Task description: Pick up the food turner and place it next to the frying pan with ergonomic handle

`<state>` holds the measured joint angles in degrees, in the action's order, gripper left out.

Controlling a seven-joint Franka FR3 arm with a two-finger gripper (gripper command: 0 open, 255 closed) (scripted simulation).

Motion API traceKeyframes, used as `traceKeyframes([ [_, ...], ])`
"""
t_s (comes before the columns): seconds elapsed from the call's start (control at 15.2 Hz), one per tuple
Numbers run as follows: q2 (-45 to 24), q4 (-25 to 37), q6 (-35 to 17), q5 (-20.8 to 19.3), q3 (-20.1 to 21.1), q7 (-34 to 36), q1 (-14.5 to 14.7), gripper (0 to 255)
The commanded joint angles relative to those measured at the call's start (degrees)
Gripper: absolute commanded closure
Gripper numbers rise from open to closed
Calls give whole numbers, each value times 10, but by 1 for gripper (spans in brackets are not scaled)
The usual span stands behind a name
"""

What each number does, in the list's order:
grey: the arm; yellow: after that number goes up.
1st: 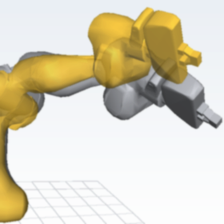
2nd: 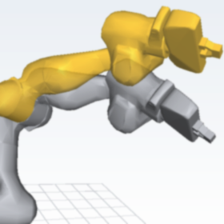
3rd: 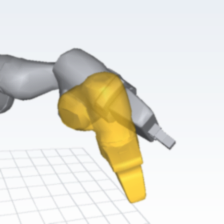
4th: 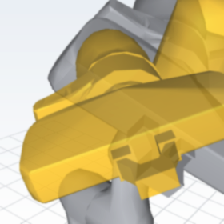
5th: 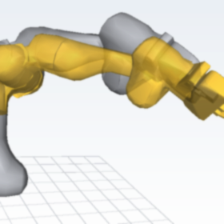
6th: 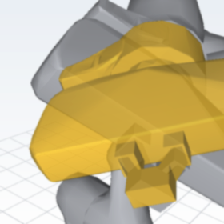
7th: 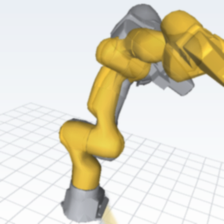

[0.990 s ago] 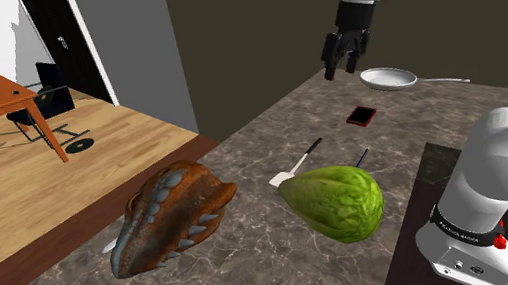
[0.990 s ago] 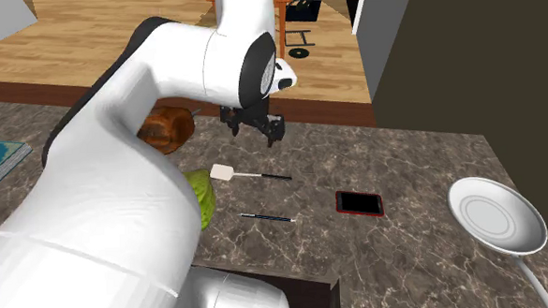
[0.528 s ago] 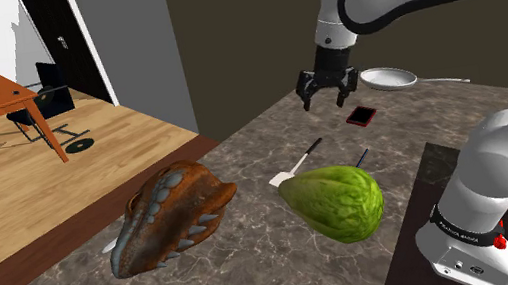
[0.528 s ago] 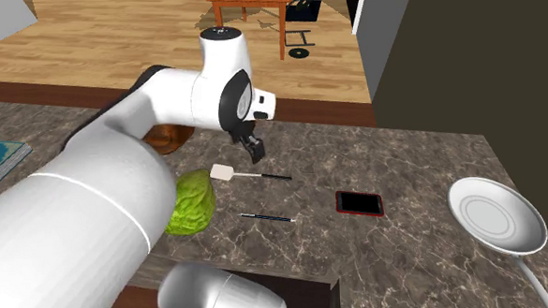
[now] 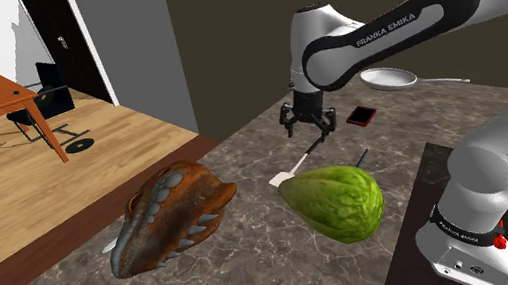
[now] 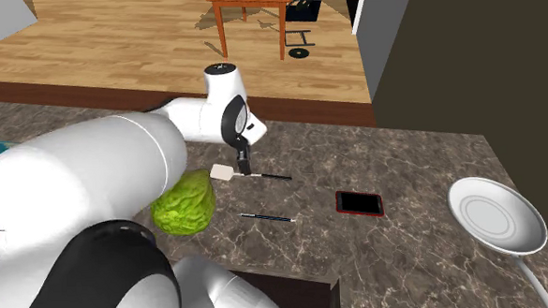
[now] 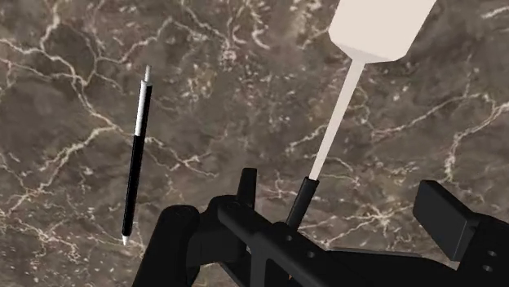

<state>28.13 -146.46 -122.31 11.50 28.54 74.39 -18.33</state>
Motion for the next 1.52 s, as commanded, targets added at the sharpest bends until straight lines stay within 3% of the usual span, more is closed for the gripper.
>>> traceKeyframes([
  [0.0,-43,3,-32,-7,36,101,-32,0],
  [0.07,-66,6,-47,-14,54,149,-49,0],
  [0.59,-112,-23,-118,-31,73,167,-61,0],
  [1.12,-112,-23,-118,-31,72,167,-61,0],
  [1.19,-112,-23,-118,-31,72,167,-61,255],
  [1.45,-112,-23,-118,-31,72,167,-61,255],
])
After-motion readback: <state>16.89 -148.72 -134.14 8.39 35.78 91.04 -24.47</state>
